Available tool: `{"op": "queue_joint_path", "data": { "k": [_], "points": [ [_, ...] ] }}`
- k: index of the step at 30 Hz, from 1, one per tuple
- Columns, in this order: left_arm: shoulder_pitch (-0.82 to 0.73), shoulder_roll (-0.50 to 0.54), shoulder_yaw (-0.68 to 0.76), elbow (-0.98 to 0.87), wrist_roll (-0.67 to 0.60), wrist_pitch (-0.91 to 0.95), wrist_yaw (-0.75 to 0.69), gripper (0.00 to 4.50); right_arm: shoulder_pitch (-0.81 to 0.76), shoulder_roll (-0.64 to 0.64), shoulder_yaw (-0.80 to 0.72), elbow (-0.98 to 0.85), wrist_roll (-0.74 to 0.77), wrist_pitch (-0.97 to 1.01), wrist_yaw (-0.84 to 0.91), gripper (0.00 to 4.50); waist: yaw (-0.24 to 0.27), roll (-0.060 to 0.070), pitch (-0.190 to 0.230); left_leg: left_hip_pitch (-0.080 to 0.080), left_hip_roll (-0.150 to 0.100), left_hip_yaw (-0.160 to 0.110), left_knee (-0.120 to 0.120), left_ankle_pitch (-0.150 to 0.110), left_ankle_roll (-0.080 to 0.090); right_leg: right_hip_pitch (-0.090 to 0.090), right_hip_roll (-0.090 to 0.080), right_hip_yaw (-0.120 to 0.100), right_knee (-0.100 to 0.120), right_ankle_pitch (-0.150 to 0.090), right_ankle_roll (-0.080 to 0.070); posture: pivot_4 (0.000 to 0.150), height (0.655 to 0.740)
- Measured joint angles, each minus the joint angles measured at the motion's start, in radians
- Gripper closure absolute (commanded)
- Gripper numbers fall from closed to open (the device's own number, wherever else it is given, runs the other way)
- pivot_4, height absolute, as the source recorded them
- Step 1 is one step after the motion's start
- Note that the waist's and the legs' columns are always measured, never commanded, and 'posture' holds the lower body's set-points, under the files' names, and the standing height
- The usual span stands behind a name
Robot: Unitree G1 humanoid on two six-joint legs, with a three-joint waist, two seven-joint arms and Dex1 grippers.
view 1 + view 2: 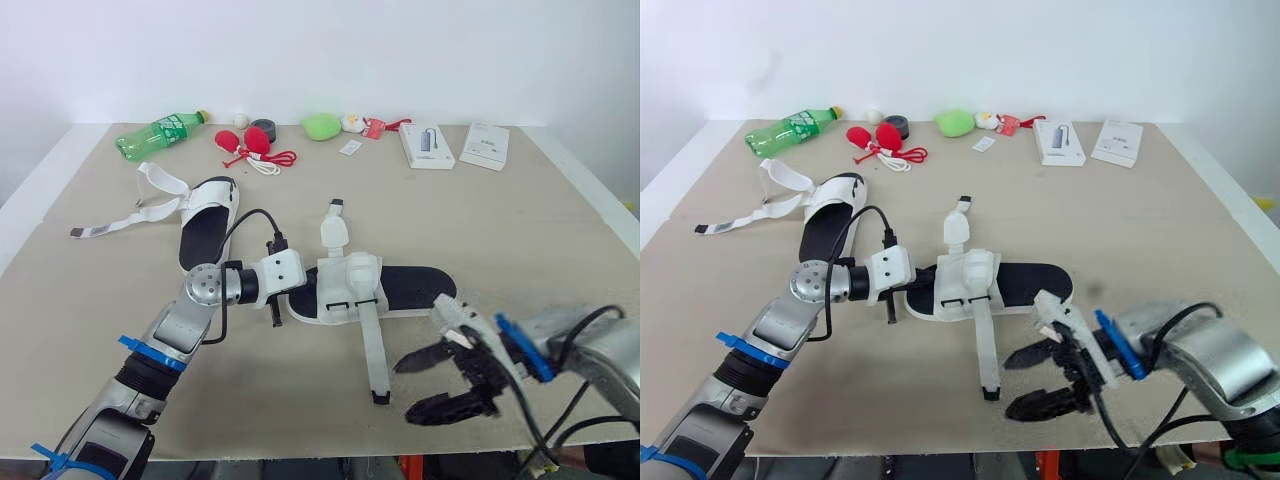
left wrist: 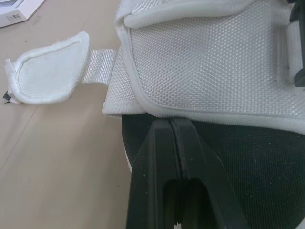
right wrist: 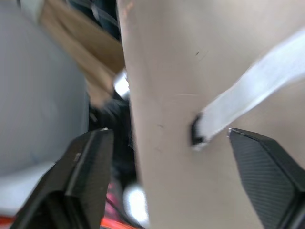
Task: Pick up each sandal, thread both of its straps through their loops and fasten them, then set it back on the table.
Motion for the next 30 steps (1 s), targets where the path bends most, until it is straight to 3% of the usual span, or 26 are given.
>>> {"op": "queue_joint_path", "data": {
  "k": [3,6,8,11,14,19,26,30],
  "points": [
    [-0.004,-0.004,-0.002,0.002,0.0,-0.001,-0.001,4.5,-0.002,0.061,-0.006,0.152,-0.173,-0.462,0.111,0.5,0.0,0.0,0.0,0.0,0.0,0.0,0.0,0.0,0.0,0.0,0.0,0.0,0.0,0.0,0.0,0.15,0.74],
    [-0.005,-0.003,-0.001,0.007,0.0,-0.002,0.0,4.5,-0.022,0.162,-0.02,0.305,-0.255,-0.86,0.177,0.5,0.0,0.0,0.0,0.0,0.0,0.0,-0.001,0.0,-0.001,0.001,0.001,0.0,0.0,0.0,0.001,0.15,0.74],
    [-0.005,-0.003,-0.001,0.007,0.0,-0.002,0.0,4.5,-0.042,0.194,-0.016,0.369,-0.28,-1.023,0.19,0.5,-0.001,0.001,0.001,0.0,0.0,0.0,-0.001,0.0,-0.001,0.001,0.001,0.0,0.0,0.0,0.001,0.15,0.74],
    [-0.005,-0.003,-0.001,0.008,0.0,-0.002,0.0,4.5,-0.116,0.28,-0.002,0.553,-0.315,-1.487,0.207,0.5,-0.004,0.001,0.001,0.003,0.0,0.0,-0.001,0.0,-0.001,0.003,0.001,0.0,0.0,0.001,0.001,0.15,0.74],
    [-0.005,-0.002,-0.001,0.008,0.0,0.0,0.0,4.5,-0.155,0.317,0.031,0.64,-0.314,-1.75,0.207,0.5,-0.005,0.001,0.001,0.005,0.0,0.0,-0.001,0.0,-0.001,0.005,0.001,0.001,0.0,0.0,0.001,0.15,0.74],
    [-0.005,0.003,-0.001,0.008,-0.001,0.003,0.0,4.5,-0.171,0.368,0.119,0.74,-0.39,-2.014,0.136,0.5,-0.005,0.001,0.001,0.008,0.0,0.0,-0.002,0.0,-0.001,0.007,0.001,0.001,0.0,0.0,0.0,0.15,0.74],
    [-0.004,0.004,-0.001,-0.002,-0.001,0.011,0.0,4.5,-0.201,0.417,0.129,0.797,-0.563,-2.061,-0.06,0.5,-0.005,0.001,0.001,0.009,0.0,0.0,-0.002,0.001,-0.001,0.009,0.001,0.001,0.0,0.001,-0.001,0.15,0.74],
    [-0.004,0.004,-0.001,-0.002,-0.001,0.011,0.0,4.5,-0.202,0.408,0.16,0.798,-0.58,-2.054,-0.125,1.76,-0.005,0.001,0.001,0.009,0.0,0.0,-0.002,0.001,-0.001,0.009,0.001,0.001,0.0,0.001,-0.001,0.15,0.74]
  ]
}}
